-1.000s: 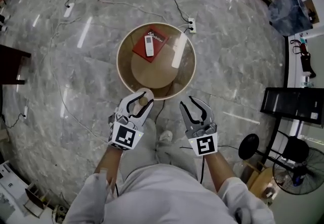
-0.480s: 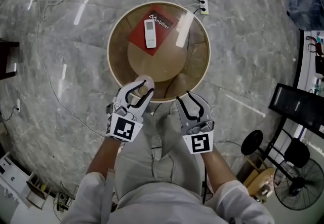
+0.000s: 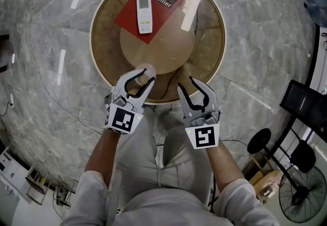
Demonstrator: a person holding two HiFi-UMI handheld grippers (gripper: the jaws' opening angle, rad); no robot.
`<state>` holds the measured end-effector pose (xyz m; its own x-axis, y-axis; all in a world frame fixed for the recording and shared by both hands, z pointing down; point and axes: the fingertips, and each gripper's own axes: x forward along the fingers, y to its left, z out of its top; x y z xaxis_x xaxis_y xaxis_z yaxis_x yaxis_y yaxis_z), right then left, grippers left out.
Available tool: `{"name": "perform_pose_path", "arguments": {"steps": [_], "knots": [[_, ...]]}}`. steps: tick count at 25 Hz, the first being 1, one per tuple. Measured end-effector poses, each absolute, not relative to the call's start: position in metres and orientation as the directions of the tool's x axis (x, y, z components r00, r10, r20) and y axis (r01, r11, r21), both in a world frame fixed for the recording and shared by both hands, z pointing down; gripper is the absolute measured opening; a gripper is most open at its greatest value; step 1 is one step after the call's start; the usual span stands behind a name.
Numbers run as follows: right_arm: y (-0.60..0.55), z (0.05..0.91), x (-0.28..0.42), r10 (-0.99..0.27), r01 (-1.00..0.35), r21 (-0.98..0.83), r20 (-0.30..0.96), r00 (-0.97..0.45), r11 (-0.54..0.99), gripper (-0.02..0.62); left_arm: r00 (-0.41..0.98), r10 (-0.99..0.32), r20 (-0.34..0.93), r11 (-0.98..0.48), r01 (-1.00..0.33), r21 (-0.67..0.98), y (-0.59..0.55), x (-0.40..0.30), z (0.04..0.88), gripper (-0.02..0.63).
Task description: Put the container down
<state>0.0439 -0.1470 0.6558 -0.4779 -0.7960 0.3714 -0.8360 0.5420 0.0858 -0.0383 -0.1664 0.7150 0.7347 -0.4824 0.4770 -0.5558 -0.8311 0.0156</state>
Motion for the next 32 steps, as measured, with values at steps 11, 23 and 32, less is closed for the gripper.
{"name": "perform_pose_path", "arguments": {"steps": [11, 23, 32], "knots": [[-0.133, 0.726, 0.054, -0.777, -0.827, 0.073, 0.398, -0.488, 0.557, 0.135, 0.757, -0.435, 0.487, -0.853, -0.520, 0.046, -0.151, -0.011, 0.788, 0.144], [-0.127, 0.747, 0.060, -0.772, -0.819, 0.079, 0.393, -0.499, 0.569, 0.132, 0.751, -0.444, 0.489, -0.862, -0.507, -0.003, -0.150, 0.004, 0.796, 0.146], [-0.121, 0.746, 0.062, -0.774, -0.818, 0.075, 0.382, -0.505, 0.570, 0.132, 0.755, -0.453, 0.473, -0.860, -0.511, -0.008, -0.150, 0.003, 0.795, 0.150]]}}
